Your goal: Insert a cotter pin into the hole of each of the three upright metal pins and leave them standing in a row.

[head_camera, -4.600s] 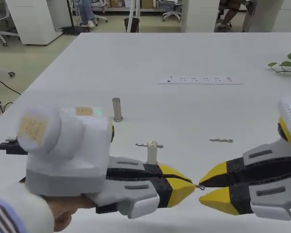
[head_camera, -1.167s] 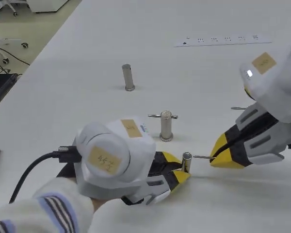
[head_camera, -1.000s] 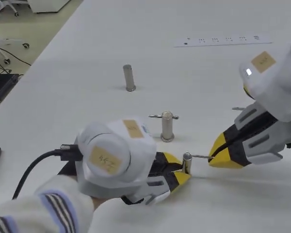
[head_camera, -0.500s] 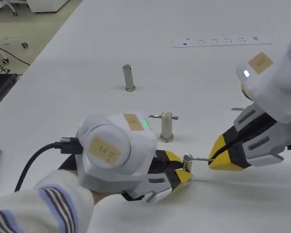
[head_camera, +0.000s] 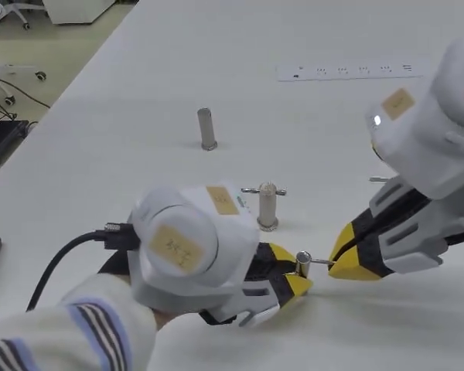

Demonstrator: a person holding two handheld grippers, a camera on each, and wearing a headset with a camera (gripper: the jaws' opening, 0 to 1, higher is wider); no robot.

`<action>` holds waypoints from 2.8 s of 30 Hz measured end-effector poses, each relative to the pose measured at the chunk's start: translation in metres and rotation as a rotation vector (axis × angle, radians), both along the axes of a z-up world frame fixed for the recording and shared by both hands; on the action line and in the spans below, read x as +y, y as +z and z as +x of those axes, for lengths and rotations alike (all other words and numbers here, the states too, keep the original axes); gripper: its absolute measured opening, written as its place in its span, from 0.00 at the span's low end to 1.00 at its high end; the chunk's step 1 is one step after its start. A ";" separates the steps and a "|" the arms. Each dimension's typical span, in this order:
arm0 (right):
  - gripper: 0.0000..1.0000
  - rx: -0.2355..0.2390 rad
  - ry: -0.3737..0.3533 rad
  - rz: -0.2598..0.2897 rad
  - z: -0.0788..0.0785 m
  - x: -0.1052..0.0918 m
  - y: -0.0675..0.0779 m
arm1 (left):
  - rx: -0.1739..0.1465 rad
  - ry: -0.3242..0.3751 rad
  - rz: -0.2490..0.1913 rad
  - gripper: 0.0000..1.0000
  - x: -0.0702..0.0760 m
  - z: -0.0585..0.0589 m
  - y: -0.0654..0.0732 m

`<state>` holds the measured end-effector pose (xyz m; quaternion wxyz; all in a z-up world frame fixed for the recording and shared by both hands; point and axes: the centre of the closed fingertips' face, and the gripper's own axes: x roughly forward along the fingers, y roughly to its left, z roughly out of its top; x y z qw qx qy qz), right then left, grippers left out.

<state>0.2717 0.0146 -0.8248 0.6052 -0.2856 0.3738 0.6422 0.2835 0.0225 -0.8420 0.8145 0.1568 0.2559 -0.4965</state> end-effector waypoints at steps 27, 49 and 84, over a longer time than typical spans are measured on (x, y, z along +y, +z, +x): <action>0.05 -0.041 0.022 0.049 0.010 -0.007 0.007 | 0.027 0.022 -0.028 0.07 -0.002 0.003 0.000; 0.03 -0.028 -0.013 0.079 0.007 0.006 0.011 | 0.031 0.022 -0.076 0.07 -0.002 0.002 -0.001; 1.00 -0.031 -0.285 0.171 -0.001 -0.009 0.009 | 0.034 0.047 -0.078 0.07 0.002 0.003 0.000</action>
